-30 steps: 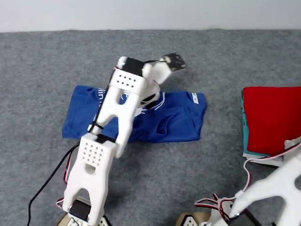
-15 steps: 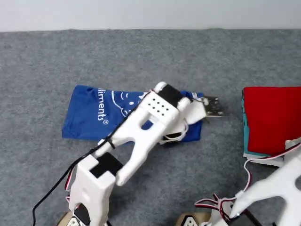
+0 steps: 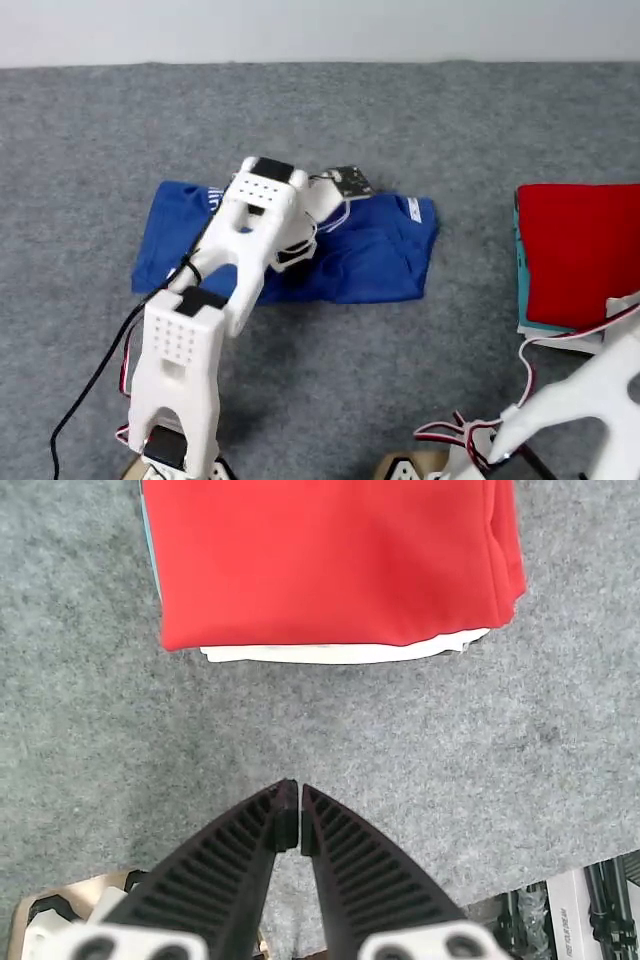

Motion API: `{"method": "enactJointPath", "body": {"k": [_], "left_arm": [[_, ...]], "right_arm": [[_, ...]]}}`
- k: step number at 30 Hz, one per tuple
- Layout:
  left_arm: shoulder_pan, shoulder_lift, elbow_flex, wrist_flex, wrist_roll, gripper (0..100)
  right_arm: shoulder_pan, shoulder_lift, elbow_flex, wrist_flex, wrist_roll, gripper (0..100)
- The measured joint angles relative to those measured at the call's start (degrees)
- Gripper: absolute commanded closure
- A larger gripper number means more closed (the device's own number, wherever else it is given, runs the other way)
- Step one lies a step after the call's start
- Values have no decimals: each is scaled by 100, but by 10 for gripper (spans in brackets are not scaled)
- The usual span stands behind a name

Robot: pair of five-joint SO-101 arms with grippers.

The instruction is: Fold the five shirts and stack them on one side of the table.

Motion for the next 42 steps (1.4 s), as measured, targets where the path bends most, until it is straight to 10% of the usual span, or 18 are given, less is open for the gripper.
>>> {"method": "enactJointPath", "body": {"k": [9,23,42], "left_arm": [[-18,343,-1741,941,211,871],[1820,-1336,-316,967,607,871],[501,70,-229,255,387,872]], "right_arm": [[0,0,0,0,0,987],[0,0,0,0,0,987],[0,0,0,0,0,987]]}}
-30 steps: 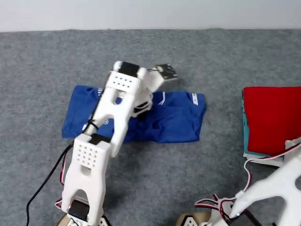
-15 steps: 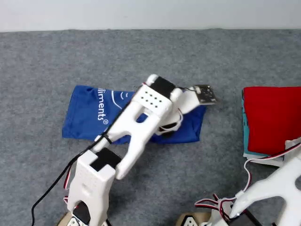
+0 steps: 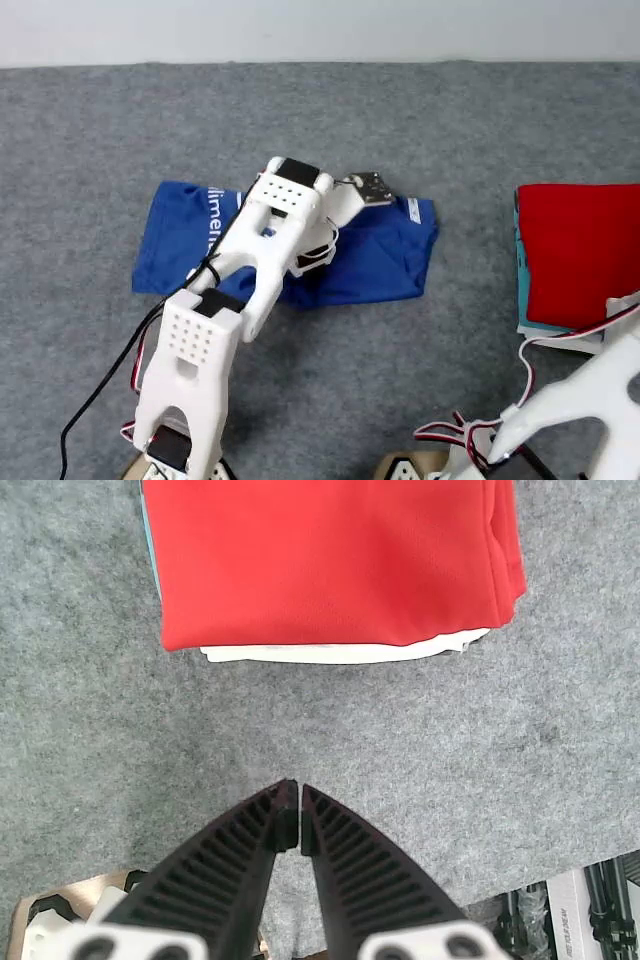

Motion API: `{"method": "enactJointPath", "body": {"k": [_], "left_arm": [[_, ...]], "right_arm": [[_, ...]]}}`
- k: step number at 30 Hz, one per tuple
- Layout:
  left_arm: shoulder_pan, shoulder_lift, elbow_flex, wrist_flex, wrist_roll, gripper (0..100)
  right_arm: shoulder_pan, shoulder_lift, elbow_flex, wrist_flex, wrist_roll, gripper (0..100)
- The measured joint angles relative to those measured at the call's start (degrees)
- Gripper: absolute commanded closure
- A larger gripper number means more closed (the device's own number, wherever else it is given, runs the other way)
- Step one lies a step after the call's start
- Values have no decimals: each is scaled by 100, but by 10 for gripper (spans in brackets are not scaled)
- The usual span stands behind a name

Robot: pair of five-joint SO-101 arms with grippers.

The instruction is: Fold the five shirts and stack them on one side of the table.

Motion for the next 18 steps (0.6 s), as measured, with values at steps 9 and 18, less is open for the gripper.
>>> {"method": "enactJointPath", "body": {"k": [9,18], "left_arm": [[176,18,-659,624,18,874],[167,-879,-1116,712,774,872]], "right_arm": [[0,0,0,0,0,987],[0,0,0,0,0,987]]}}
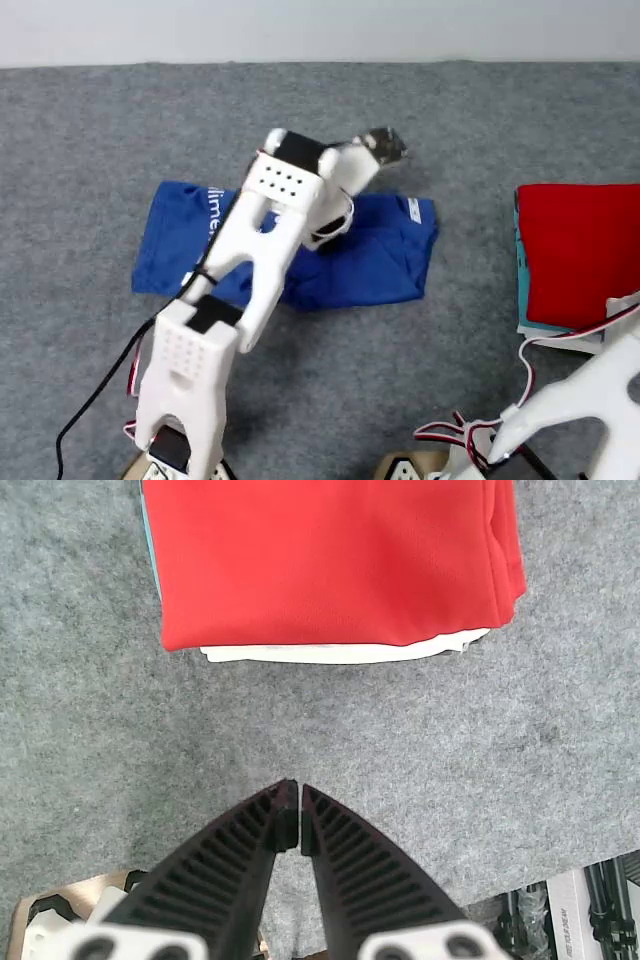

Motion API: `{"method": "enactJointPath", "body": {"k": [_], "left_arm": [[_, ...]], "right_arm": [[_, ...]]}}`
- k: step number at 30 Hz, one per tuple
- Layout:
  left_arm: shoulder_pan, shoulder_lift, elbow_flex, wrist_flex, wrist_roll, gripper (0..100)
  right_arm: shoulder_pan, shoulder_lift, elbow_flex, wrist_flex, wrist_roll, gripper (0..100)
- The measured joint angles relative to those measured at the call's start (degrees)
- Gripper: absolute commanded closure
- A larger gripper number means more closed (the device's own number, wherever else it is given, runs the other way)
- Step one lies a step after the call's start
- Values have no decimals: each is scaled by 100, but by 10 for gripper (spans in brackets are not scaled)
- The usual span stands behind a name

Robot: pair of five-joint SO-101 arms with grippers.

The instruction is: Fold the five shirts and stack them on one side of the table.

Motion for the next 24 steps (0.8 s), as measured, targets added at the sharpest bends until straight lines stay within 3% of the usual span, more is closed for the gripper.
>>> {"method": "enactJointPath", "body": {"k": [10,24], "left_arm": [[-1345,62,-26,18,299,872],[-879,1257,-26,18,290,873]], "right_arm": [[0,0,0,0,0,987],[0,0,633,-202,193,987]]}}
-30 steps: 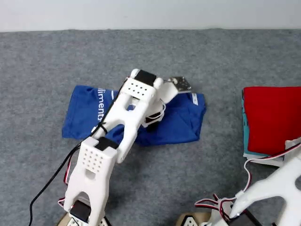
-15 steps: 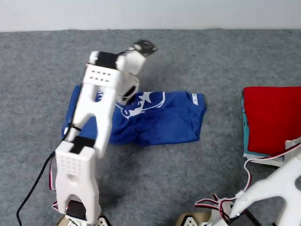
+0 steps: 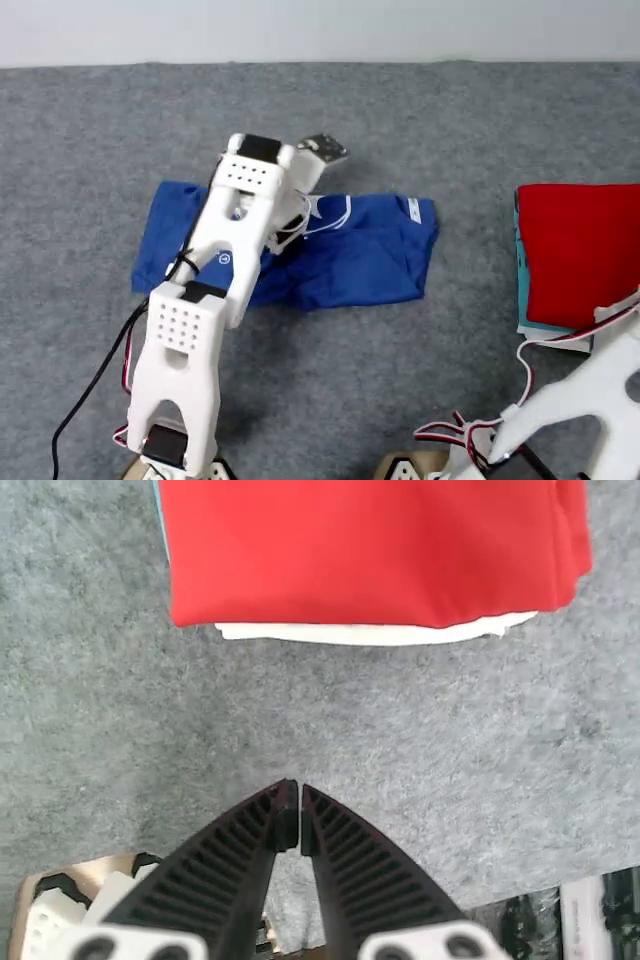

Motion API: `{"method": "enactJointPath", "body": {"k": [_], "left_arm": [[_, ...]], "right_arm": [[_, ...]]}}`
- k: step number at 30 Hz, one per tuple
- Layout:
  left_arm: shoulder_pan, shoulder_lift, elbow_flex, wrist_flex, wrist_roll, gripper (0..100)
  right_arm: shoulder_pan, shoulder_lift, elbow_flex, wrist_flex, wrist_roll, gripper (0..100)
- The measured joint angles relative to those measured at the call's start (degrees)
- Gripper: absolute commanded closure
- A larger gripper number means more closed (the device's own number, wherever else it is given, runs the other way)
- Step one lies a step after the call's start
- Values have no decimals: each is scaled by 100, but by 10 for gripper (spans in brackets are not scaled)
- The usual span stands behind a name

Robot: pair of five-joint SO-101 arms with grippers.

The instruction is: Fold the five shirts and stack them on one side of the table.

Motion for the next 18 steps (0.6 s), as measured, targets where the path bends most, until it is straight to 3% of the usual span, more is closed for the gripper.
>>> {"method": "enactJointPath", "body": {"k": [18], "left_arm": [[615,-123,905,0,44,874]], "right_arm": [[0,0,0,-325,123,987]]}}
